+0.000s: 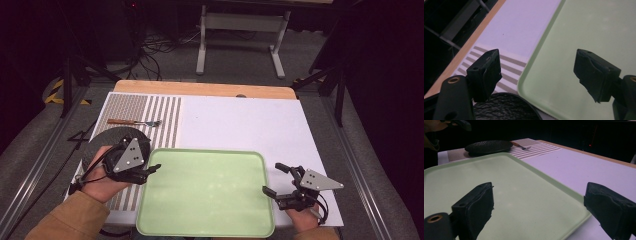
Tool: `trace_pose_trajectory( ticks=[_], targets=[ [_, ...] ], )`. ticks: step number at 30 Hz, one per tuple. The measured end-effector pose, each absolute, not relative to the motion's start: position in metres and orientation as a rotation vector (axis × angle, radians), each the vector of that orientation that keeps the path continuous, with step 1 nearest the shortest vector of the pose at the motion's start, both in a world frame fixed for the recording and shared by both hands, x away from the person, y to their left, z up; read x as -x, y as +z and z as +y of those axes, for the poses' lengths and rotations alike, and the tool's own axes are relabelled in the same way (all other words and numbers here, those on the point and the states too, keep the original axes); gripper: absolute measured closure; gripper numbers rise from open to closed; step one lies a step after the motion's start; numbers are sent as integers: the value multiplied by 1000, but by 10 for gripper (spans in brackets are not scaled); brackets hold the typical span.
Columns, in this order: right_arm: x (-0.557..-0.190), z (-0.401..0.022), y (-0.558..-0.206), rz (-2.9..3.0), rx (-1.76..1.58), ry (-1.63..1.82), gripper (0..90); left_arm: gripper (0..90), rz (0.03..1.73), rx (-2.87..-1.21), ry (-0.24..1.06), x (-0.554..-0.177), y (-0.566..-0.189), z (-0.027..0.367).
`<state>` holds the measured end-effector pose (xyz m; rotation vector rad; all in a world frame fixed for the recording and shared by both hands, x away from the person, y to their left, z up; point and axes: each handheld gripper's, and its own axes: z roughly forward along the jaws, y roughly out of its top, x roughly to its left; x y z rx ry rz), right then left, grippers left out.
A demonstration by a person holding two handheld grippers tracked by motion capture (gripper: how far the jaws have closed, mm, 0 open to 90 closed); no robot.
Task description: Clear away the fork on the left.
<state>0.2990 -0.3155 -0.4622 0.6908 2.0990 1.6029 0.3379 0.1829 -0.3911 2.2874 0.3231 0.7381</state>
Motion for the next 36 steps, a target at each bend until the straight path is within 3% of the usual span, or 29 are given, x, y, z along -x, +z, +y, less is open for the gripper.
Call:
trace_pose_trajectory(
  ticks=[7,18,28,36],
  targets=[
    [-298,-316,-462,2099,-685,1598,101,248,198,-2404,897,-340,-393,175],
    [-299,-315,-461,2112,-668,1583,105,252,68,-2517,1045,-355,-390,178],
    [-296,-318,-459,2105,-674,1573,105,311,-21,-2628,1023,-380,-387,185],
    [-294,-316,-457,2104,-671,1573,105,288,-81,-2666,962,-401,-386,188]
  ],
)
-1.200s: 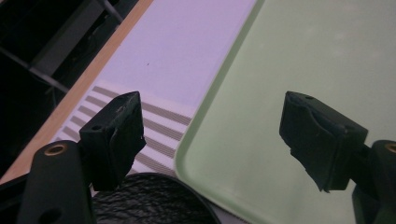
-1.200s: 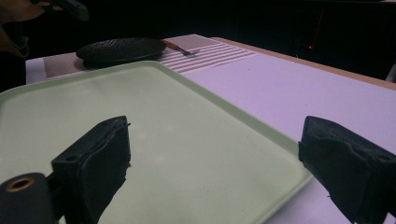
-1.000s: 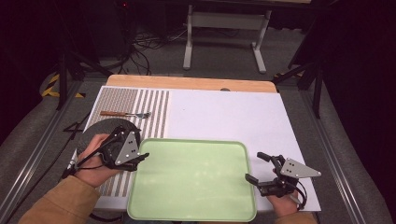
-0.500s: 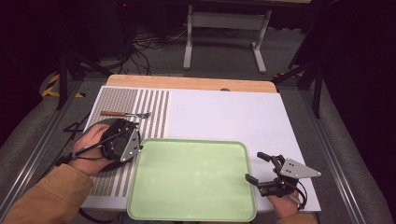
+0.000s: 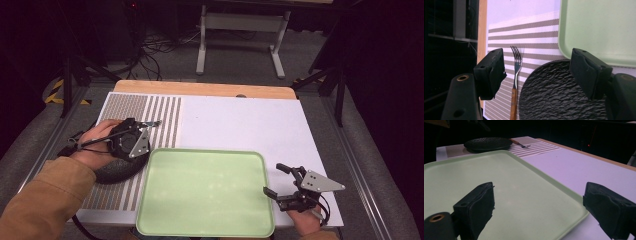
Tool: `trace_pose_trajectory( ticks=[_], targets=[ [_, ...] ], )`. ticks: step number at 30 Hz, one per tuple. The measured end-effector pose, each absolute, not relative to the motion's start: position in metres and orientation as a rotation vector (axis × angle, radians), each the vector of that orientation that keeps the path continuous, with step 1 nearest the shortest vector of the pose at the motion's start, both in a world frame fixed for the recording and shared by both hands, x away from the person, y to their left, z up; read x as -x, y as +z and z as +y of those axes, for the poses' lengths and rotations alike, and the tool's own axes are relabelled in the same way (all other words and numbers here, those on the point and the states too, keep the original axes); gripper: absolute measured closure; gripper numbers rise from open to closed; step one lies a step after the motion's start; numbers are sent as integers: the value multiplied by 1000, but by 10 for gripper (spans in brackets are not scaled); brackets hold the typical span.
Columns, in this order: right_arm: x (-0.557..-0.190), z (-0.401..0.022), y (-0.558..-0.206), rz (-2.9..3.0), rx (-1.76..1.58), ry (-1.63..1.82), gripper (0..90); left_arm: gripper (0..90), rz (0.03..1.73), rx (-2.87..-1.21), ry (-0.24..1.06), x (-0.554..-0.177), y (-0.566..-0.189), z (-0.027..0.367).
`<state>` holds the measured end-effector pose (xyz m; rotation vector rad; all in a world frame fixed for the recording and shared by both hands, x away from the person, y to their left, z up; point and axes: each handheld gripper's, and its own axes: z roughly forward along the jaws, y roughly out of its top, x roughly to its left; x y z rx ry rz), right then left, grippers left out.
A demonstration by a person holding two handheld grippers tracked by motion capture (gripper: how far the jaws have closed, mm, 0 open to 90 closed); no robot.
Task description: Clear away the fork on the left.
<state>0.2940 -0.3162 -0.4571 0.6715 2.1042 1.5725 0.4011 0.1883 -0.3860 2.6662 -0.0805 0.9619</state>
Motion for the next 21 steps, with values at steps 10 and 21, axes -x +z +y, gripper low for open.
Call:
trace_pose_trajectory(
  ticks=[10,21],
  targets=[
    [-293,-314,-455,2106,-666,1553,105,298,-74,-2748,943,-428,-390,196],
    [-290,-315,-457,2107,-673,1572,107,301,-2,-2820,829,-460,-388,208]
  ],
)
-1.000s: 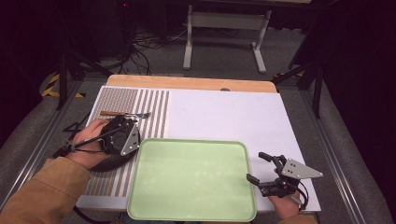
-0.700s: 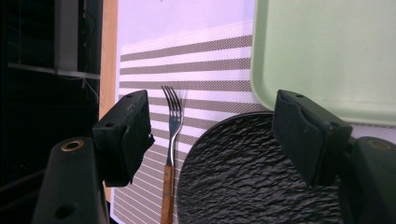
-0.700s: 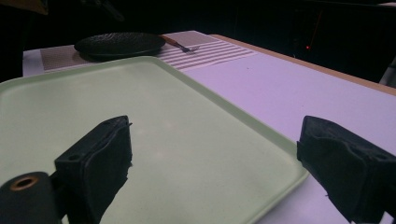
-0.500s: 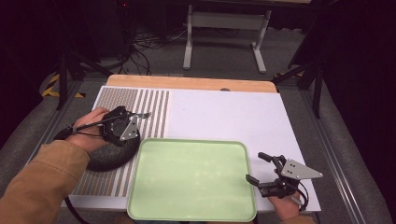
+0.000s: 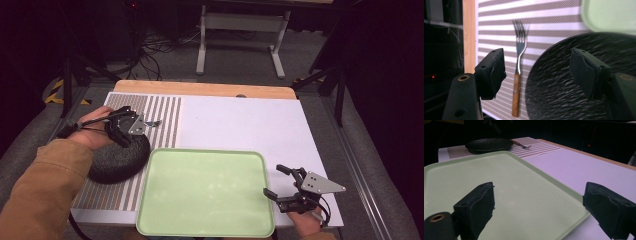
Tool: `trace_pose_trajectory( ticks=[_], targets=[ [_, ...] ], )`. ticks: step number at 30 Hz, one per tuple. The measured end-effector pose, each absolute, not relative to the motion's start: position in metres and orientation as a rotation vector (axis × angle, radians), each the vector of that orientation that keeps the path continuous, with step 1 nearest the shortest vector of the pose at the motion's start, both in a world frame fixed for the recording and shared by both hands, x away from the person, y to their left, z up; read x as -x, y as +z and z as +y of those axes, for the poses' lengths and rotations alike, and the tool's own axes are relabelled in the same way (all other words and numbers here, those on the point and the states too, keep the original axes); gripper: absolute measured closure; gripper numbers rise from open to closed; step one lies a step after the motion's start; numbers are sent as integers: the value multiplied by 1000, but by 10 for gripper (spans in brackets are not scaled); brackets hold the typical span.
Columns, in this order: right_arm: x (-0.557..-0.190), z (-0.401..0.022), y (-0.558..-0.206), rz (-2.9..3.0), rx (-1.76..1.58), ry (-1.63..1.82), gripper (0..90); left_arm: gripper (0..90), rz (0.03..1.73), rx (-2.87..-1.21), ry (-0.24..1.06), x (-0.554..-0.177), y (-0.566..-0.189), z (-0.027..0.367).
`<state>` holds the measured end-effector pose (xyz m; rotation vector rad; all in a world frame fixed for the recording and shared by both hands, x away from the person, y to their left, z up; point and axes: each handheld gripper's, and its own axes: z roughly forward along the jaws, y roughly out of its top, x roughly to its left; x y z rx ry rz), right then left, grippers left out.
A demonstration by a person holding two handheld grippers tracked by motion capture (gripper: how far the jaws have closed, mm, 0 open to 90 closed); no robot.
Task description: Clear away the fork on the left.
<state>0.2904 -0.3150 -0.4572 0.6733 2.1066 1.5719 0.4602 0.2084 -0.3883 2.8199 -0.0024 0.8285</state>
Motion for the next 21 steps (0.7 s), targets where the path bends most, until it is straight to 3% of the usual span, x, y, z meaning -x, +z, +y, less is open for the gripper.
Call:
trace_pose_trajectory(
  ticks=[7,21],
  targets=[
    [-290,-316,-457,2107,-678,1565,109,370,-16,-2906,847,-474,-388,210],
    [-285,-318,-458,2102,-676,1569,109,402,44,-2939,873,-501,-397,211]
  ],
)
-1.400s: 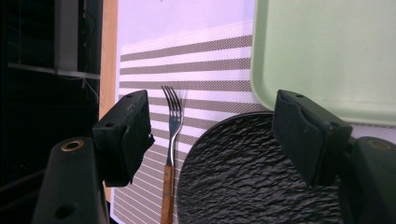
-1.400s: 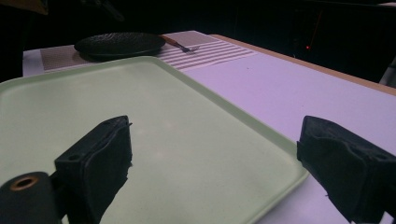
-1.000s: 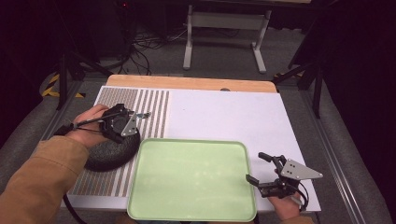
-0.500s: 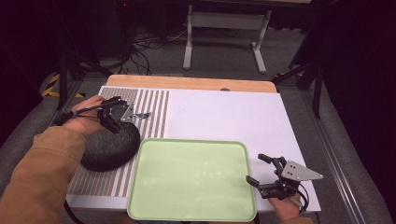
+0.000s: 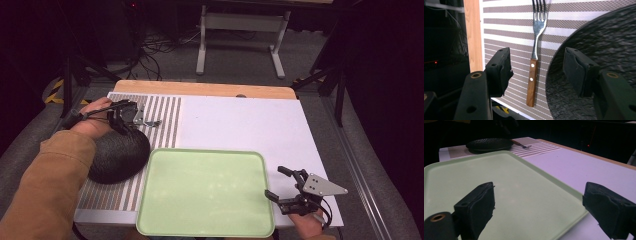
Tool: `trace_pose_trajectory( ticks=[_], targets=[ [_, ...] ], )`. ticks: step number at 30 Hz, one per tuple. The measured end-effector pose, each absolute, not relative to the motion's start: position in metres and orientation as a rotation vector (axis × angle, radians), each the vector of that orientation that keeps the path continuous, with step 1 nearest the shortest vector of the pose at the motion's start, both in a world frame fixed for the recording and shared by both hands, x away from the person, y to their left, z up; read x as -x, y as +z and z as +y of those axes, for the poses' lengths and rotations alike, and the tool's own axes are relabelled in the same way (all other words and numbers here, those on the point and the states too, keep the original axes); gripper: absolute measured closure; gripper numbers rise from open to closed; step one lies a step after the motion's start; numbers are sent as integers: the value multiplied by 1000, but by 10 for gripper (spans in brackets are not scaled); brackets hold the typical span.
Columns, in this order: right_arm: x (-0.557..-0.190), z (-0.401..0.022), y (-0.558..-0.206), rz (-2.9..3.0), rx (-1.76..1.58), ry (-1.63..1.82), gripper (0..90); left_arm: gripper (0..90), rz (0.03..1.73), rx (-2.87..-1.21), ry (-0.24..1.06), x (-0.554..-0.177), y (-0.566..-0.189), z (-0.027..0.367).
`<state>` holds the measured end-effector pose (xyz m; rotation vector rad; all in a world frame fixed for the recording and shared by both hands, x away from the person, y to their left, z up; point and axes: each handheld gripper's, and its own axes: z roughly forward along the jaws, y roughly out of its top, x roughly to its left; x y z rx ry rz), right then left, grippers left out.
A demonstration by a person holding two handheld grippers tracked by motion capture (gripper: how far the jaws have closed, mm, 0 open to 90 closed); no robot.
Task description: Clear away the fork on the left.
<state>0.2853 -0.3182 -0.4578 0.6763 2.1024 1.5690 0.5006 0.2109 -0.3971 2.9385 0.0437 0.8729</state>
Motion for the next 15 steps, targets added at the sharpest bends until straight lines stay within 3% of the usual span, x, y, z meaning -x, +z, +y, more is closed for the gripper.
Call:
trace_pose_trajectory(
  ticks=[15],
  targets=[
    [-280,-322,-460,2096,-688,1574,109,458,65,-3007,873,-524,-415,219]
  ],
)
